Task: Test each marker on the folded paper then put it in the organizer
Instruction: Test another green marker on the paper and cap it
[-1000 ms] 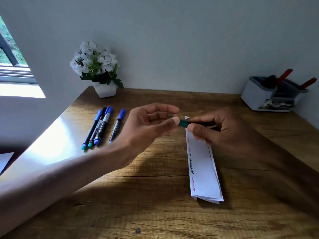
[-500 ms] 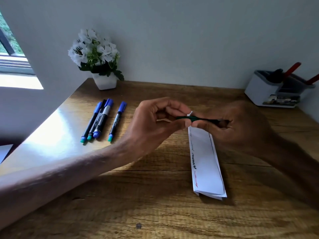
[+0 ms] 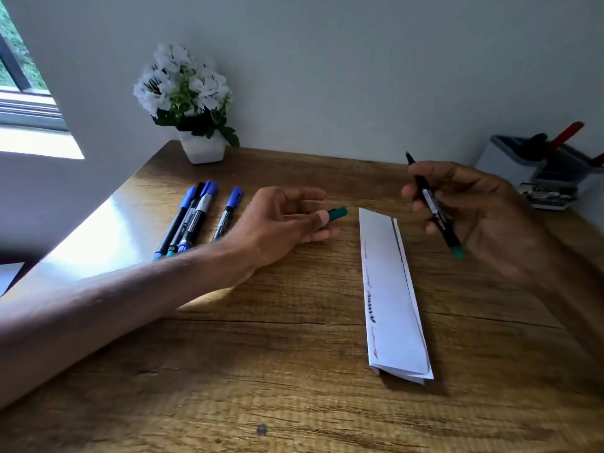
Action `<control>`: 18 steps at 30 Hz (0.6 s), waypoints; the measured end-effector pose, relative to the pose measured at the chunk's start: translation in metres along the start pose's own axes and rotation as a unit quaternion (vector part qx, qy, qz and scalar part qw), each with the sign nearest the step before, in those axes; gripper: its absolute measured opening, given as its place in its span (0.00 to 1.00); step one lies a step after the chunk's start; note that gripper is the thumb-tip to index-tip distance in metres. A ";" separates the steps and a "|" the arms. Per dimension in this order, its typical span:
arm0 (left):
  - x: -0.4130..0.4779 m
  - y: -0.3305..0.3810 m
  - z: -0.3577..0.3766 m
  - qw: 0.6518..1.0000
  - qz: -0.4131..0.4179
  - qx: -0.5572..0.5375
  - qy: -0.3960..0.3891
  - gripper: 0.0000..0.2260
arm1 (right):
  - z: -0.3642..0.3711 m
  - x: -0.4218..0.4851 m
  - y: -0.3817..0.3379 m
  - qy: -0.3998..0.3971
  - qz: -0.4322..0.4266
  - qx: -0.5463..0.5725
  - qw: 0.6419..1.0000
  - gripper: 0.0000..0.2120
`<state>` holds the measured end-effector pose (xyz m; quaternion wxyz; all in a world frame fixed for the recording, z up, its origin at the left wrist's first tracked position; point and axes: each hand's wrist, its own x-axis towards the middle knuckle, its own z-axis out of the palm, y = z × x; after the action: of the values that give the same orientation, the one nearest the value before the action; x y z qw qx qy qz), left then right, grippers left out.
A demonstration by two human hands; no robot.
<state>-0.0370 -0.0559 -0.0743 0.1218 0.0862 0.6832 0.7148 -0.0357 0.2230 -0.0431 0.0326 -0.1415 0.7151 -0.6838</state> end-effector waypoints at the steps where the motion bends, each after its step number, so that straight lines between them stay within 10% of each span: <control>1: 0.000 0.001 0.001 1.000 -0.009 -0.006 -0.008 0.19 | 0.002 -0.001 0.002 -0.003 -0.003 -0.010 1.000 0.15; 12: 0.003 0.002 0.005 0.999 0.007 0.053 -0.011 0.15 | 0.040 -0.007 0.009 -0.037 -0.093 -0.435 0.895 0.16; 18: -0.015 0.005 0.009 0.905 0.105 0.396 -0.112 0.30 | 0.039 -0.014 0.001 -0.079 -0.092 -0.450 0.885 0.19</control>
<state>-0.0204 -0.0515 -0.0685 0.0778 0.2784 0.8789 0.3794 -0.0134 0.1889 -0.0488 -0.0411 -0.2598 0.9248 -0.2749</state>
